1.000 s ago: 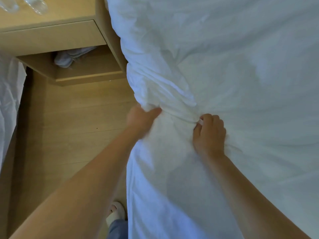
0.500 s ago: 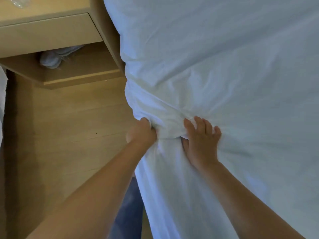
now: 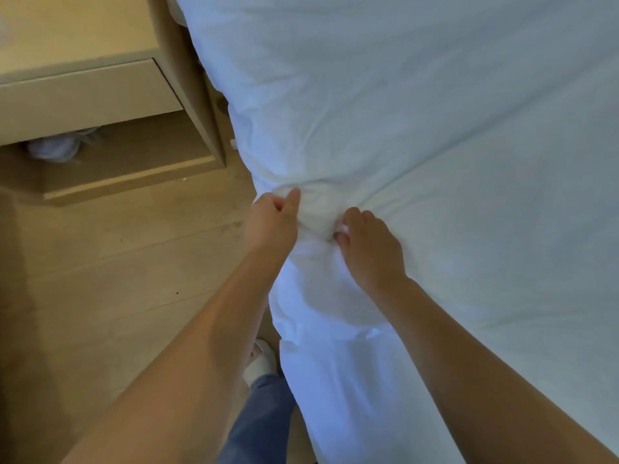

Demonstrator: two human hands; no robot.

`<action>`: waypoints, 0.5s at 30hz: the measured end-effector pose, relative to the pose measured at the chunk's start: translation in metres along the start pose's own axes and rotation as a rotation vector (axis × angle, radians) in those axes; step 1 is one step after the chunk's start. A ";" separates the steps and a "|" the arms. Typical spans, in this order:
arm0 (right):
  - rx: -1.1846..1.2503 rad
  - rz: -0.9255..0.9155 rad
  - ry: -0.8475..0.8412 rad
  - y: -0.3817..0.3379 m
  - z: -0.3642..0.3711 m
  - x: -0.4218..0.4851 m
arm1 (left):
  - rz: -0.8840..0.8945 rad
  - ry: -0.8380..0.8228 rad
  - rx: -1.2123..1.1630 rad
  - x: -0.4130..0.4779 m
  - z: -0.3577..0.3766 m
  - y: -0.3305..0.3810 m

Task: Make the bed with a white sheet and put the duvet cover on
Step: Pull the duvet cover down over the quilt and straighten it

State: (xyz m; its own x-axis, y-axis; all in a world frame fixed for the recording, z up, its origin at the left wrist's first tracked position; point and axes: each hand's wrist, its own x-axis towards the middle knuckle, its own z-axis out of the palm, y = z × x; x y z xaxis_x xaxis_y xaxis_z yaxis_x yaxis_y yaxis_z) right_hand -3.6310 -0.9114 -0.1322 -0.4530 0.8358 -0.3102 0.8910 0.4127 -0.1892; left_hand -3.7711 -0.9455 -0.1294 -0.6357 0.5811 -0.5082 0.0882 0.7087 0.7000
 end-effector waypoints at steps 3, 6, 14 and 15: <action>0.017 -0.058 0.030 -0.009 -0.013 0.009 | 0.097 -0.052 0.070 0.010 -0.008 0.016; 0.178 -0.033 0.191 -0.017 -0.041 0.011 | 0.108 -0.023 -0.035 0.019 -0.023 0.025; 0.637 0.140 0.410 -0.024 -0.087 0.038 | -0.114 -0.181 -0.146 0.022 -0.015 0.037; 0.638 0.149 0.367 -0.023 -0.084 0.041 | -0.130 -0.156 -0.223 0.020 -0.017 0.042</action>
State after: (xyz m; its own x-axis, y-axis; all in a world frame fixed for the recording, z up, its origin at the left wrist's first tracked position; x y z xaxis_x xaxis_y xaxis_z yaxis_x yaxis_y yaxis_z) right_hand -3.6676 -0.8560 -0.0624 -0.1909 0.9794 -0.0654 0.7013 0.0894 -0.7072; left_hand -3.7930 -0.9107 -0.1017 -0.5040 0.5575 -0.6597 -0.1677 0.6861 0.7079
